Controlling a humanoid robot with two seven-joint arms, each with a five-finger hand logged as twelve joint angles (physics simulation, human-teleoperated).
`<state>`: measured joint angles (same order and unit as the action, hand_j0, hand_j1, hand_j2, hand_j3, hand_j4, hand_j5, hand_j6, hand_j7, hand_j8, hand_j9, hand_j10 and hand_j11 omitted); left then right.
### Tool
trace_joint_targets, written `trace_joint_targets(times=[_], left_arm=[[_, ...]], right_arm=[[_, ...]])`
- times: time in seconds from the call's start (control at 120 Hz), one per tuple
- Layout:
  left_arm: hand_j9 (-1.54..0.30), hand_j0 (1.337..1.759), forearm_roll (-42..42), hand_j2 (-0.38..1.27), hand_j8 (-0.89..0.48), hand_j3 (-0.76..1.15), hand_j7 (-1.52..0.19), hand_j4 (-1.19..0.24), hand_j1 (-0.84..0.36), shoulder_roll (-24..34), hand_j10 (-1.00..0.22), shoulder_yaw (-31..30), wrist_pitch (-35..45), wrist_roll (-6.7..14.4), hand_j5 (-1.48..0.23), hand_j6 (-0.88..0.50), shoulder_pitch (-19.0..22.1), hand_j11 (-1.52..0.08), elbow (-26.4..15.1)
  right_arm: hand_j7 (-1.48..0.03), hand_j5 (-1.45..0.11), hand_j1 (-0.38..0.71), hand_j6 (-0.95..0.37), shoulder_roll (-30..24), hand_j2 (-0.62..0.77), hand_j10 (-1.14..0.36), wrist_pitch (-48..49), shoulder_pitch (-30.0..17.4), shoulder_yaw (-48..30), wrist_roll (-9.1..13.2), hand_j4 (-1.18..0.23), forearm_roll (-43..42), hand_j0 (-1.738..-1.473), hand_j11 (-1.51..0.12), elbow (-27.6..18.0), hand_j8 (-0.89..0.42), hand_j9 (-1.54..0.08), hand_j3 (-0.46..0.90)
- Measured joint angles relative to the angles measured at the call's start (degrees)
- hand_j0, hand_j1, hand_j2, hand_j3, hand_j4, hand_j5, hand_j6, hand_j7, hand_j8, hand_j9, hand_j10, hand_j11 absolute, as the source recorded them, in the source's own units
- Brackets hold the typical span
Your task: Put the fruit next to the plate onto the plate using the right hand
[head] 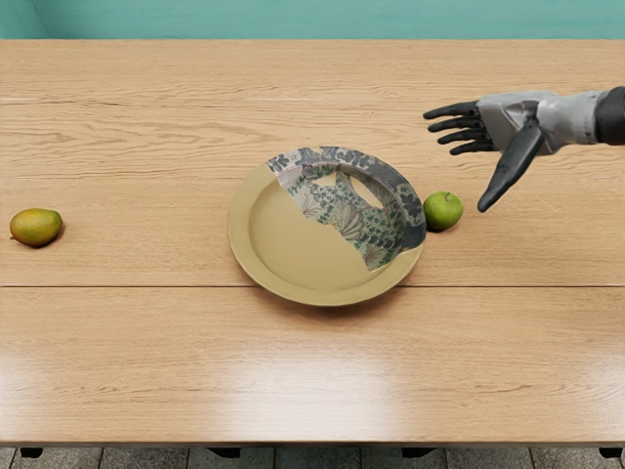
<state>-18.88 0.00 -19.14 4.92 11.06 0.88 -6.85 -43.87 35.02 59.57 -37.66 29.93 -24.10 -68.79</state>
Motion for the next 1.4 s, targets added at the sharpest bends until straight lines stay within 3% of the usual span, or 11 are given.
trace_joint_targets(times=[0.233,0.308,0.408,0.608,0.958,1.083,1.208,1.4], left_arm=[[-0.32,1.658,0.0,0.05,-0.24,0.0,-0.32,-0.24,0.06,0.0,-0.24,0.0,0.0,0.0,-0.32,-0.24,0.0,-0.32,0.0],[-0.32,1.658,0.0,0.05,-0.24,0.0,-0.32,-0.24,0.06,0.0,-0.24,0.0,0.0,0.0,-0.32,-0.24,0.0,-0.32,0.0],[-0.32,1.658,0.0,0.05,-0.24,0.0,-0.32,-0.24,0.06,0.0,-0.24,0.0,0.0,0.0,-0.32,-0.24,0.0,-0.32,0.0],[-0.32,1.658,0.0,0.05,-0.24,0.0,-0.32,-0.24,0.06,0.0,-0.24,0.0,0.0,0.0,-0.32,-0.24,0.0,-0.32,0.0],[-0.32,1.658,0.0,0.05,-0.24,0.0,-0.32,-0.24,0.06,0.0,-0.24,0.0,0.0,0.0,-0.32,-0.24,0.0,-0.32,0.0],[-0.32,1.658,0.0,0.05,-0.24,0.0,-0.32,-0.24,0.06,0.0,-0.24,0.0,0.0,0.0,-0.32,-0.24,0.0,-0.32,0.0],[-0.32,1.658,0.0,0.05,-0.24,0.0,-0.32,-0.24,0.06,0.0,-0.24,0.0,0.0,0.0,-0.32,-0.24,0.0,-0.32,0.0],[-0.32,1.658,0.0,0.05,-0.24,0.0,-0.32,-0.24,0.06,0.0,-0.24,0.0,0.0,0.0,-0.32,-0.24,0.0,-0.32,0.0]], right_arm=[[-0.06,-0.06,-0.3,-0.05,0.8,-0.01,-0.04,0.0,0.8,0.2,0.9,-0.05,-3.0,-1.658,-0.06,-0.6,-0.05,-0.06,0.0],[-0.06,-0.06,-0.3,-0.05,3.1,-0.01,-0.04,0.0,2.1,0.3,1.4,-0.05,-10.4,-1.658,-0.06,-1.1,-0.05,-0.06,0.0],[-0.05,-0.05,-0.3,-0.04,5.6,-0.01,-0.04,-4.5,2.7,2.0,1.8,-0.04,-22.2,-1.658,-0.05,-5.2,-0.04,-0.05,0.0],[-0.06,-0.06,-0.3,-0.05,10.6,-0.01,-0.05,-15.8,2.8,8.2,4.5,-0.05,-34.3,-1.658,-0.06,-8.8,-0.05,-0.06,0.0],[-0.06,-0.06,-0.29,-0.05,12.3,-0.01,-0.05,-25.4,-1.5,9.9,5.1,-0.05,-37.4,-1.658,-0.06,-9.7,-0.05,-0.06,0.0],[-0.07,-0.07,-0.29,-0.05,11.2,-0.01,-0.05,-32.1,-6.0,9.9,3.7,-0.05,-37.5,-1.658,-0.07,-11.7,-0.05,-0.07,0.0],[-0.07,-0.07,-0.28,-0.06,9.5,-0.01,-0.06,-37.0,-9.4,9.8,0.3,-0.06,-37.5,-1.658,-0.07,-13.6,-0.06,-0.07,0.0],[-0.23,-0.23,-0.14,-0.18,9.5,-0.03,-0.18,-38.9,-11.3,9.8,-1.4,-0.18,-37.4,-1.658,-0.23,-12.3,-0.18,-0.23,0.0]])
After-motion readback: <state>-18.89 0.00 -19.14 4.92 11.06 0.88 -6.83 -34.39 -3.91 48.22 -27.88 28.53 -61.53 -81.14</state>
